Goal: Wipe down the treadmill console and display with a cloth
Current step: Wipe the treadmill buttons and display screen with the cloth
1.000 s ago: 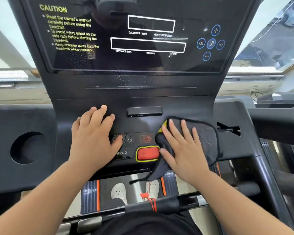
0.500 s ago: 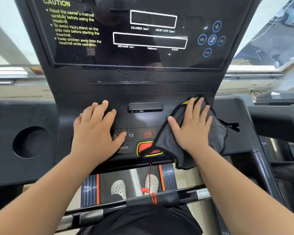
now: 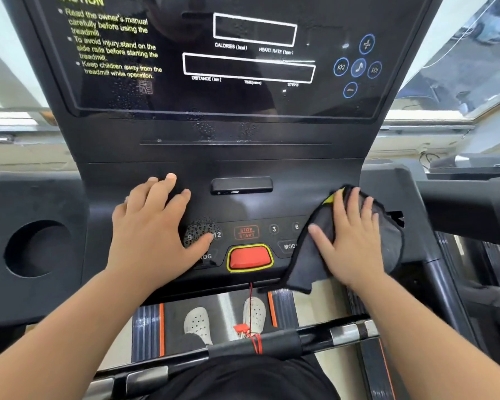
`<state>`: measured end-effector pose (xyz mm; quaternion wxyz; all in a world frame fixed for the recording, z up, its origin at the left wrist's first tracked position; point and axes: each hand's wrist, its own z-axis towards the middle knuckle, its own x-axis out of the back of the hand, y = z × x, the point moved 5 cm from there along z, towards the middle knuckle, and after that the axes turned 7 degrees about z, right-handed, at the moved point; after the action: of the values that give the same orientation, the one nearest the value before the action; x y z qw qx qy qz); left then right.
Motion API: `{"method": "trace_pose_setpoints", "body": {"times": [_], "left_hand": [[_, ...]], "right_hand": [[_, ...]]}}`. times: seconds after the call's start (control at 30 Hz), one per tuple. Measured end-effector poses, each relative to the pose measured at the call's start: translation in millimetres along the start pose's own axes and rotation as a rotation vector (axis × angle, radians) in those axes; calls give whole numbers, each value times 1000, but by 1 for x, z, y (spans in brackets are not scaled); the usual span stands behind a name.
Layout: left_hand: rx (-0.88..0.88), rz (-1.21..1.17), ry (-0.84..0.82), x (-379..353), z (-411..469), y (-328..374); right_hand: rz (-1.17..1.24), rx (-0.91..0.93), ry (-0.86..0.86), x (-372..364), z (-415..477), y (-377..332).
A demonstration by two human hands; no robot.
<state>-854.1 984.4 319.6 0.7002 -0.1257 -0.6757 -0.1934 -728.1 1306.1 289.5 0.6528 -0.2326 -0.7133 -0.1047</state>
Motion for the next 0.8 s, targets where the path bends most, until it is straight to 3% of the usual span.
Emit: {"method": "trace_pose_setpoints", "body": {"times": [0.1,0.17,0.33,0.43,0.5,0.63,0.8], "left_hand": [[-2,-2,-13,0,0,0],[-4,-3,-16,1,0,0],[-9,-2,-21,5,1,0],[-12,7,-26,6,2,0],[-17,19,-33,4,2,1],[-17,22,-28,4,2,1],[-24,26,-26,4,2,2]], "right_hand": [[35,-160,21,4,30,-19],[51,-153,41,2,34,-42],[-39,240,-20,-16,-14,-88],[-74,499,-73,-23,-53,-67],[-67,539,-69,-21,-63,-36],[0,307,-27,-6,-35,4],[46,-68,30,2,17,-28]]}}
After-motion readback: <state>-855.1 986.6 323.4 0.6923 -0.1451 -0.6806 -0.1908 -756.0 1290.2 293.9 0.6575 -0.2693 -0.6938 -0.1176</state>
